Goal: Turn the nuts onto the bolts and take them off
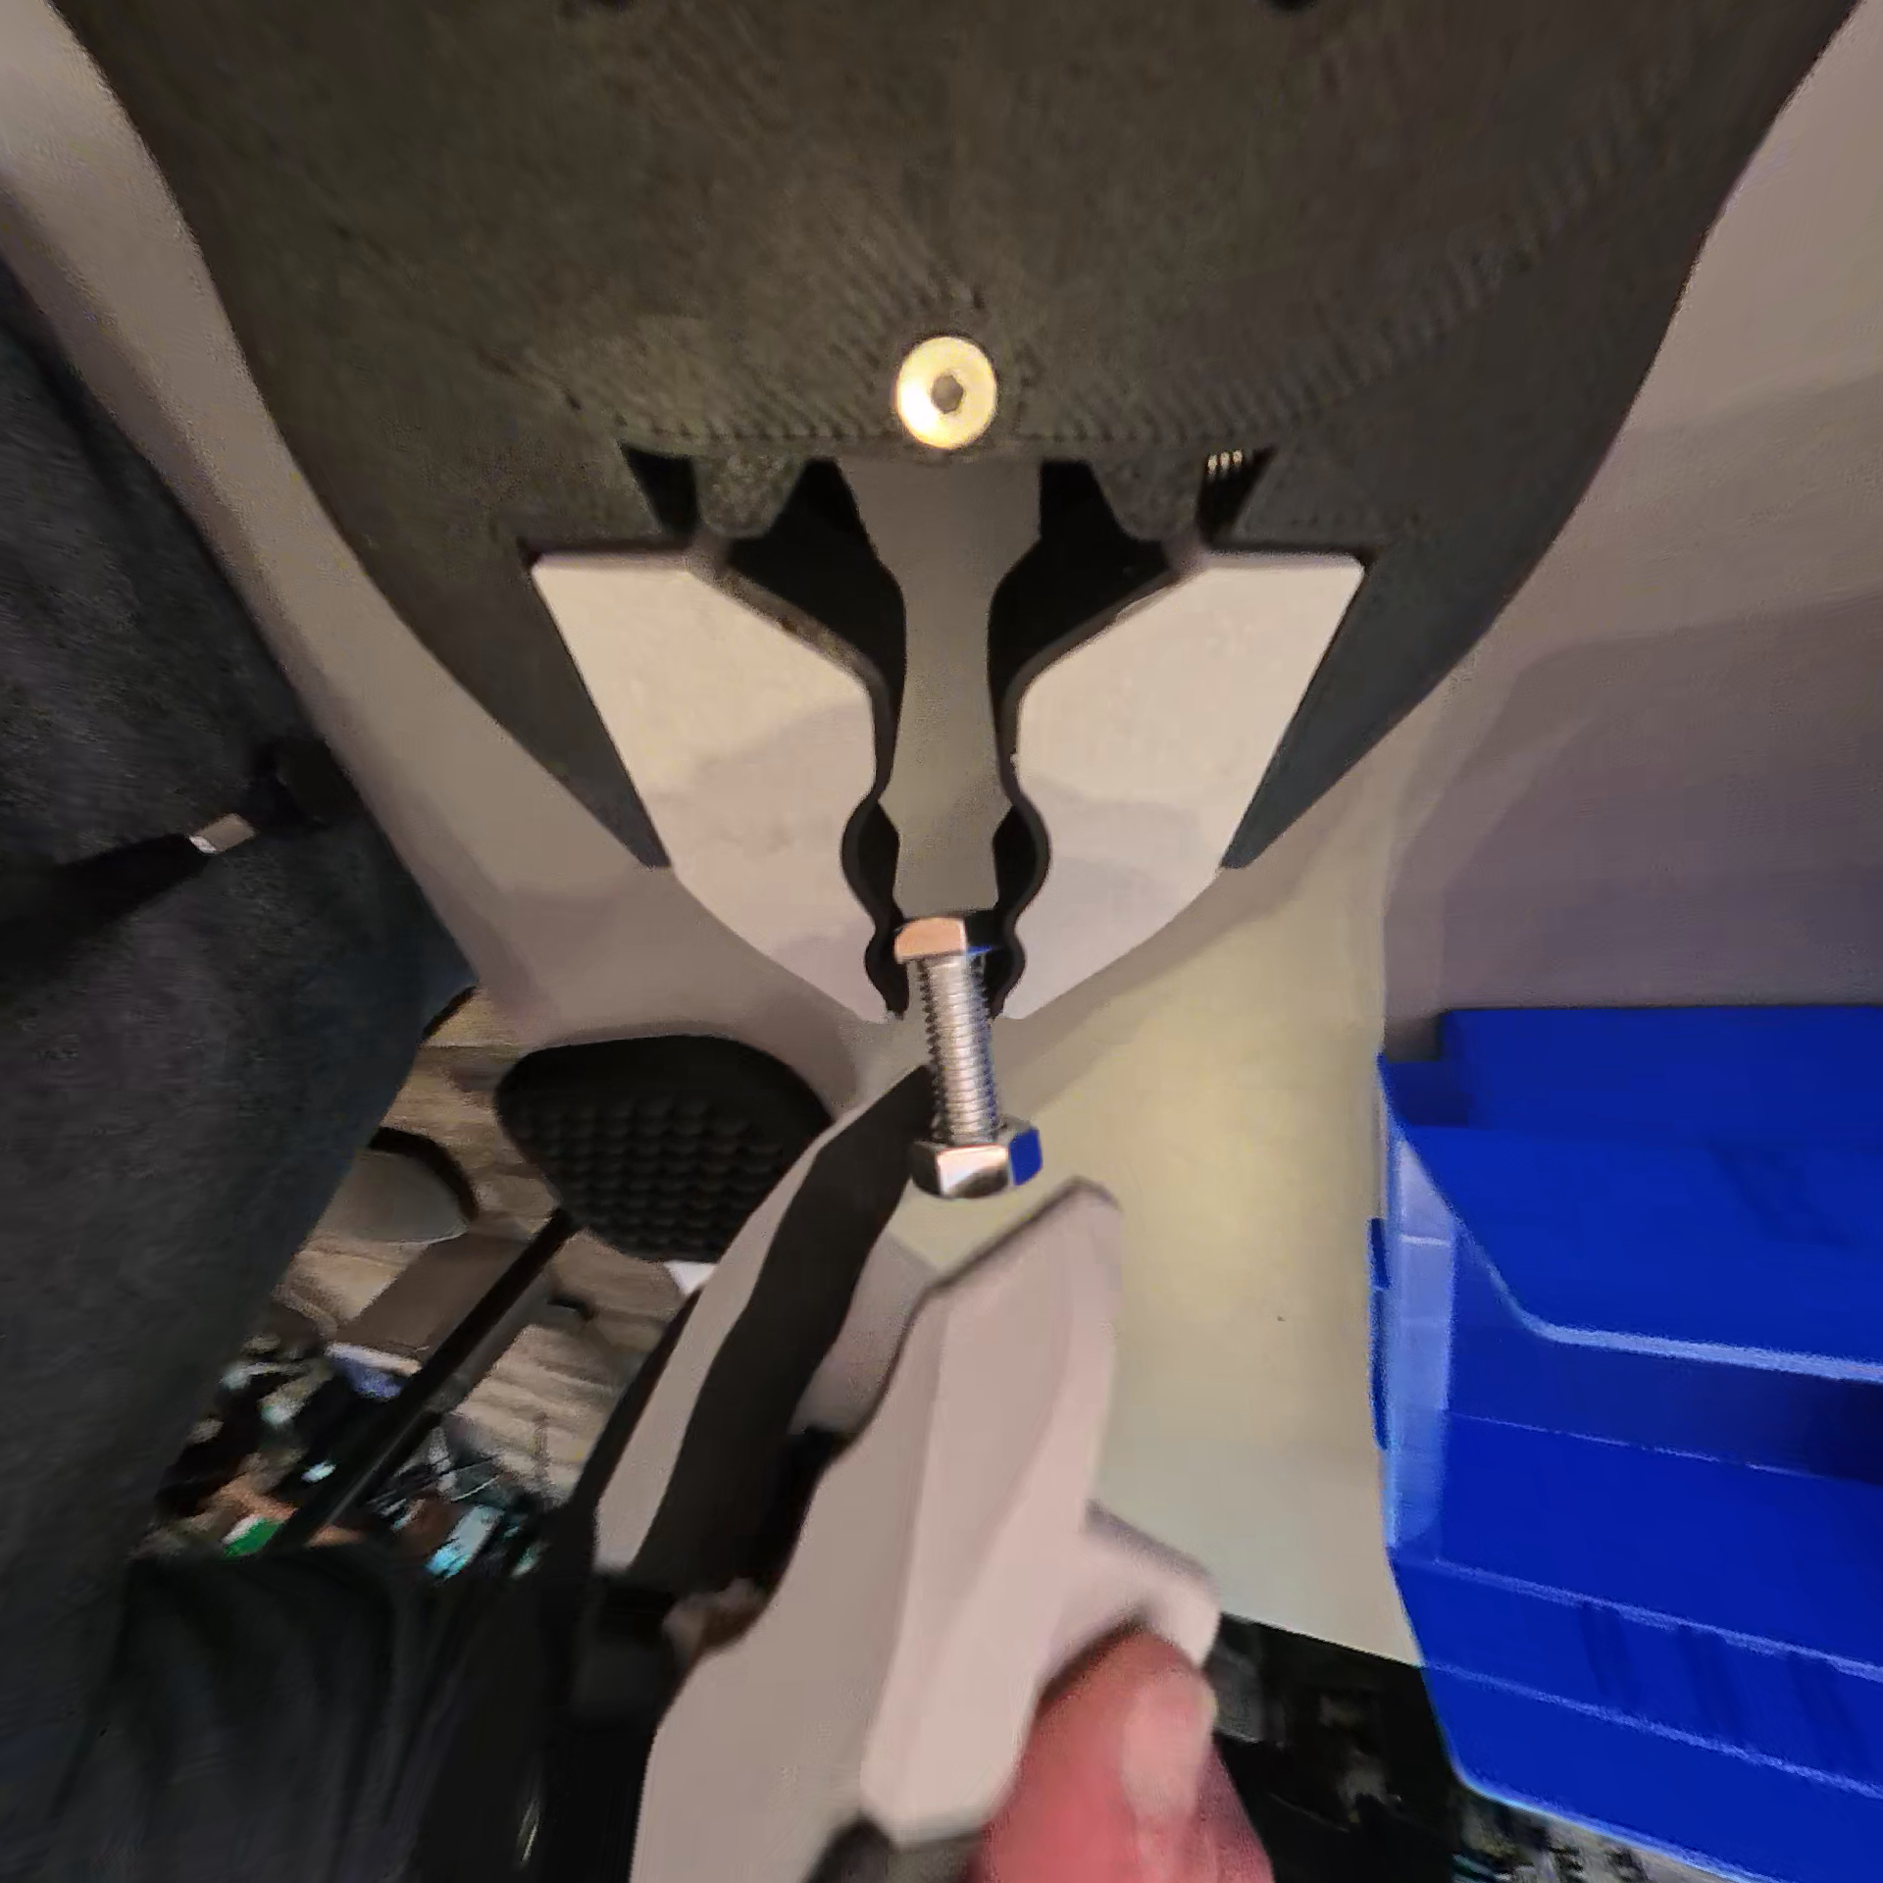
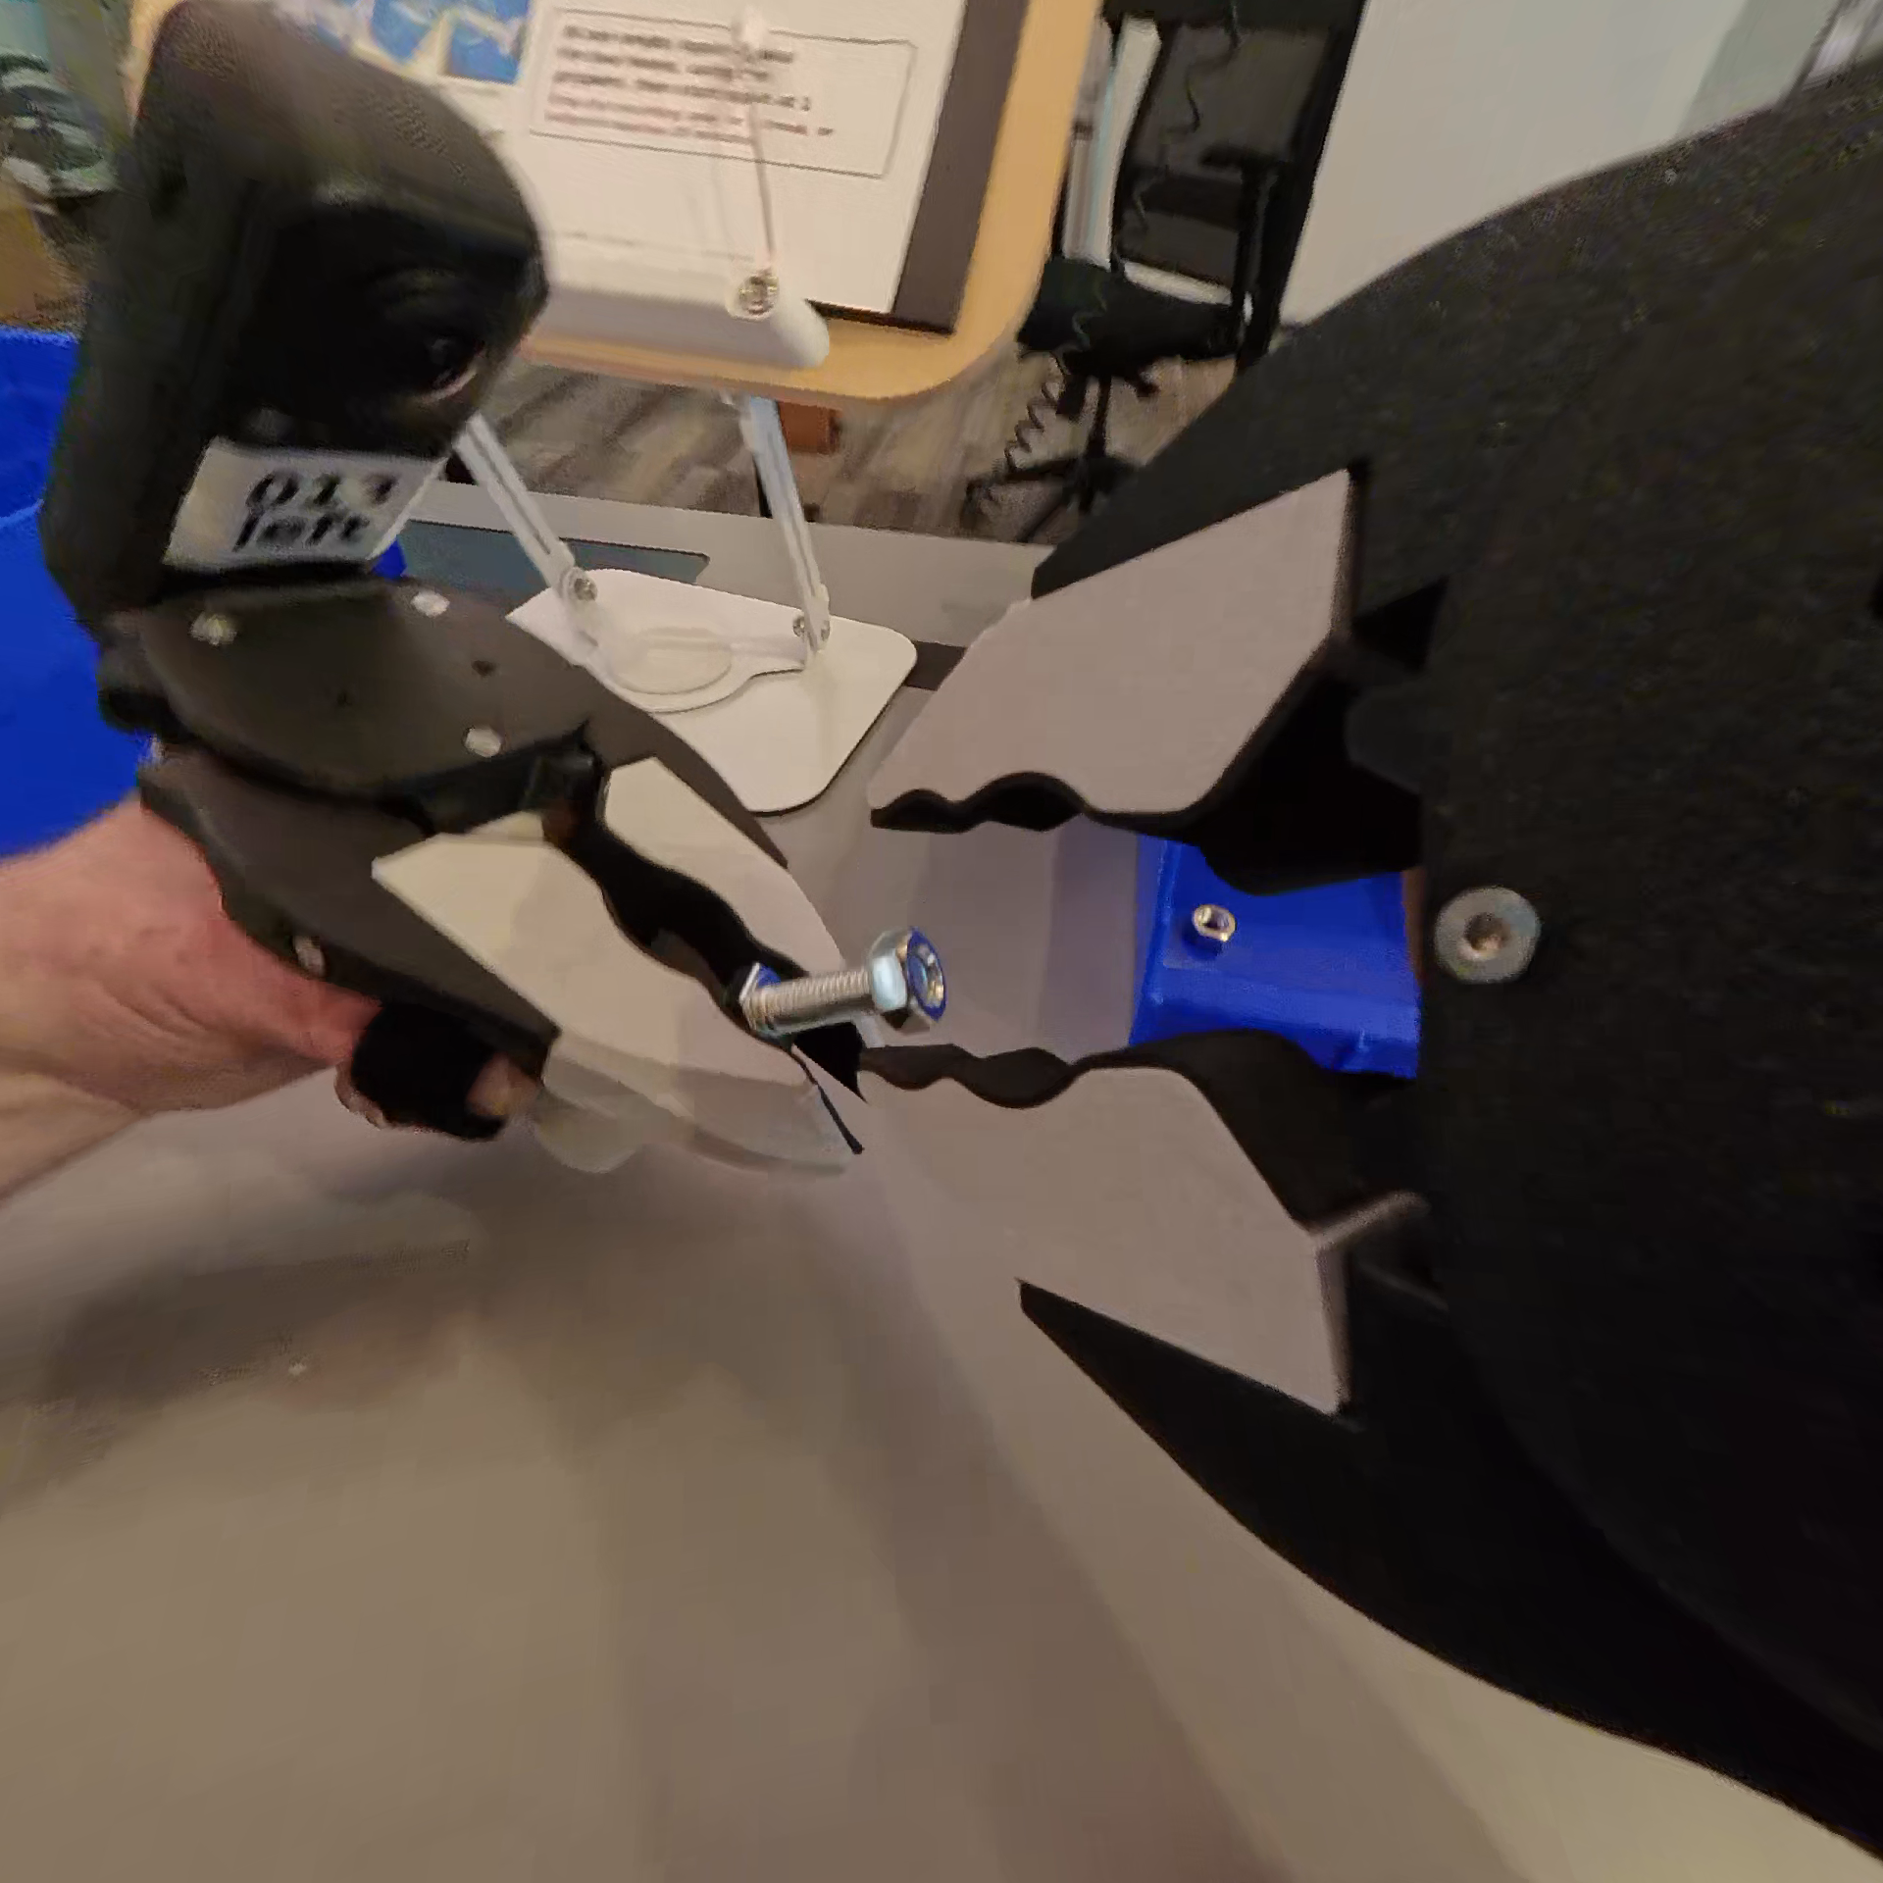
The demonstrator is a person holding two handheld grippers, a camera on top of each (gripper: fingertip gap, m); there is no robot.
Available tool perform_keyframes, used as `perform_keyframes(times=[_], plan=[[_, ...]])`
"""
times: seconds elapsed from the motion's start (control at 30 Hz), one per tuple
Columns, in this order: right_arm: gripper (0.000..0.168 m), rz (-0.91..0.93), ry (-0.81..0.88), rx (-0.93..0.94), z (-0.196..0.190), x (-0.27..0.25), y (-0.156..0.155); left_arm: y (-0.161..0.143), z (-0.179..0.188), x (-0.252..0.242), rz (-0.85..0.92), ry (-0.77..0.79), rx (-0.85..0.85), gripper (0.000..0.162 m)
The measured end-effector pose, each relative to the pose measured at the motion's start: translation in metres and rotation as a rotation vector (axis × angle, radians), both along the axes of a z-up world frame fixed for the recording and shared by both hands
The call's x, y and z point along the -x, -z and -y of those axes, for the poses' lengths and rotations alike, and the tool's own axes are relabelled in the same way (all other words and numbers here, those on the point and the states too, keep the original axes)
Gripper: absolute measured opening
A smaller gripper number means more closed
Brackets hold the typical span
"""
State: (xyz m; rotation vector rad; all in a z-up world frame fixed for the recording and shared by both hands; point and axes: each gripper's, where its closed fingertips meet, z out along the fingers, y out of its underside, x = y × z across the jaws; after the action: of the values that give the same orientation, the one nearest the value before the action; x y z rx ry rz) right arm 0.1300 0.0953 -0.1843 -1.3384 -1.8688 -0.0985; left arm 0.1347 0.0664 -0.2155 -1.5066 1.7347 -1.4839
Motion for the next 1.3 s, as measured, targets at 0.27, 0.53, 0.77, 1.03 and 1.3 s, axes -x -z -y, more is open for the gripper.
perform_keyframes(times=[0.27,0.53,0.77,1.03,1.3], plan=[[0.038,-0.505,0.353,0.668,-0.009,-0.010,-0.018,-0.006,-0.022,-0.007,0.006,-0.200,-0.438,0.014],[0.034,-0.621,0.431,0.958,0.003,-0.006,-0.002,-0.010,-0.027,-0.013,-0.010,-0.293,-0.692,0.014],[0.019,-0.611,0.436,0.943,0.006,-0.003,0.000,-0.011,-0.034,-0.012,-0.015,-0.329,-0.714,0.014],[0.019,-0.251,0.198,0.452,0.008,-0.005,-0.001,-0.011,-0.015,-0.011,0.011,-0.193,-0.436,0.014],[0.019,0.180,-0.130,-0.040,0.012,-0.001,-0.004,-0.009,0.012,-0.005,0.049,0.017,-0.126,0.014]])
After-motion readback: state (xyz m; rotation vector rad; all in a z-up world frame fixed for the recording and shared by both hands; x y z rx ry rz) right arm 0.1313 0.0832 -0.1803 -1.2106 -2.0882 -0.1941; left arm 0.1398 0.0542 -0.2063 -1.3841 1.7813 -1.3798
